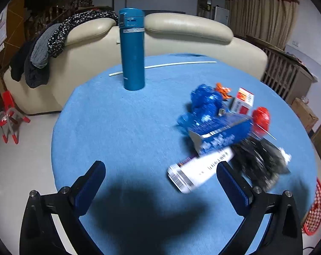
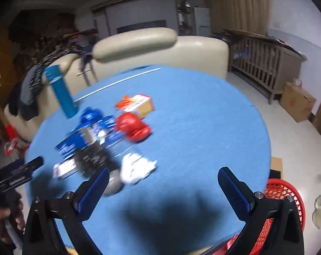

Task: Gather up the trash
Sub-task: 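Move both grippers toward the pile of trash on the table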

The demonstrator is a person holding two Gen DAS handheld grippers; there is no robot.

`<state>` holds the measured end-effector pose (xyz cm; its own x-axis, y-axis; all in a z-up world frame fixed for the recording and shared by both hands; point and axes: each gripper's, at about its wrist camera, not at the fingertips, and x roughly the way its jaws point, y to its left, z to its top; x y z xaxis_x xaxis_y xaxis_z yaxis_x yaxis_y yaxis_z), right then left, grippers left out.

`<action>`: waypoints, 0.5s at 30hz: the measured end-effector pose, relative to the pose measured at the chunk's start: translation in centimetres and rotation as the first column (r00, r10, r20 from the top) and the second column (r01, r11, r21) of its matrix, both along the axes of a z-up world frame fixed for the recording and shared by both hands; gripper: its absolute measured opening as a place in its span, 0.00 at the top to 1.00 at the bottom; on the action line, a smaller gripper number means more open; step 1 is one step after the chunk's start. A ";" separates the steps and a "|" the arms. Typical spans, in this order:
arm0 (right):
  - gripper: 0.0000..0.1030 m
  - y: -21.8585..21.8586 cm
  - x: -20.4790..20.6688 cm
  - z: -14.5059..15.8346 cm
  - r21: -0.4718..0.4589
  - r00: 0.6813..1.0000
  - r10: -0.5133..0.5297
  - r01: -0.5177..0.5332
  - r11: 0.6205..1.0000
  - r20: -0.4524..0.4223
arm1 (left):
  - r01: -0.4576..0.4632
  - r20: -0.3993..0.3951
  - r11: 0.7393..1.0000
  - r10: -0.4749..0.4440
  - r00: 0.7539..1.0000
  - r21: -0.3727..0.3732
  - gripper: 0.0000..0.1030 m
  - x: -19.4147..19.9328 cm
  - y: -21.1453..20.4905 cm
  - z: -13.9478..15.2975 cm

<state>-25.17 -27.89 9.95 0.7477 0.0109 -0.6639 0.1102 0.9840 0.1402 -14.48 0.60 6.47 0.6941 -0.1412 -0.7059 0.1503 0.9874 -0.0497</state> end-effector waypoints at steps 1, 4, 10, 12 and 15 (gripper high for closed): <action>0.00 0.4 -0.5 0.1 0.004 1.000 0.015 -0.015 1.000 0.005 | 0.010 0.005 1.000 -0.010 1.000 0.002 0.00 -0.4 -0.2 0.2; 0.00 1.4 -2.0 0.4 0.028 0.999 0.052 -0.052 0.998 0.008 | 0.029 0.020 1.000 -0.029 0.999 0.006 0.00 -1.6 -0.5 0.9; 0.00 1.9 -3.2 0.1 0.068 0.997 0.069 -0.071 0.995 0.022 | 0.070 0.055 0.998 -0.070 0.996 0.000 0.00 -3.3 -0.5 2.4; 0.00 1.8 -3.1 0.1 0.076 0.998 0.060 -0.061 0.995 0.021 | 0.084 0.053 0.996 -0.084 0.995 0.004 0.00 -3.9 -0.8 2.3; 0.00 1.9 -3.4 -0.1 0.086 0.998 0.057 -0.059 0.995 0.029 | 0.097 0.049 0.995 -0.097 0.994 0.005 0.00 -3.9 -1.2 2.3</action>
